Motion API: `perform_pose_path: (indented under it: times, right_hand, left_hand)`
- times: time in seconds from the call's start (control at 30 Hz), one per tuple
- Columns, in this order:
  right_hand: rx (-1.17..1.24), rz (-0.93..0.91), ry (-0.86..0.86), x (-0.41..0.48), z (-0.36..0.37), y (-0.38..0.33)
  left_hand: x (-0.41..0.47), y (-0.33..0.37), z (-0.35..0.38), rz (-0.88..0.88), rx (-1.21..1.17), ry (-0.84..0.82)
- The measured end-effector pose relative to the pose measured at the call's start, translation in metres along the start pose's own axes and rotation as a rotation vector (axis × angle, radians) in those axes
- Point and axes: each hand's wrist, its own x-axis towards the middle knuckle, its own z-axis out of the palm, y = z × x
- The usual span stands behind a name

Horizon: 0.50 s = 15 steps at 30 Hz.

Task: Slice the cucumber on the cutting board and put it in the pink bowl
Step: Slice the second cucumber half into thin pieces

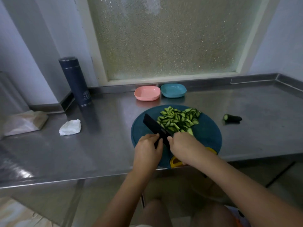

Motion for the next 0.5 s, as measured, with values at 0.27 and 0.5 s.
perform_pose_path:
  times: [0.27, 0.5]
  right_hand:
    - [0.022, 0.071, -0.099, -0.005, -0.010, 0.007]
    - [0.015, 0.025, -0.055, -0.017, -0.014, 0.009]
  left_hand:
    - [0.000, 0.002, 0.002, 0.006, 0.043, 0.016]
    - [-0.002, 0.001, 0.002, 0.023, 0.044, 0.024]
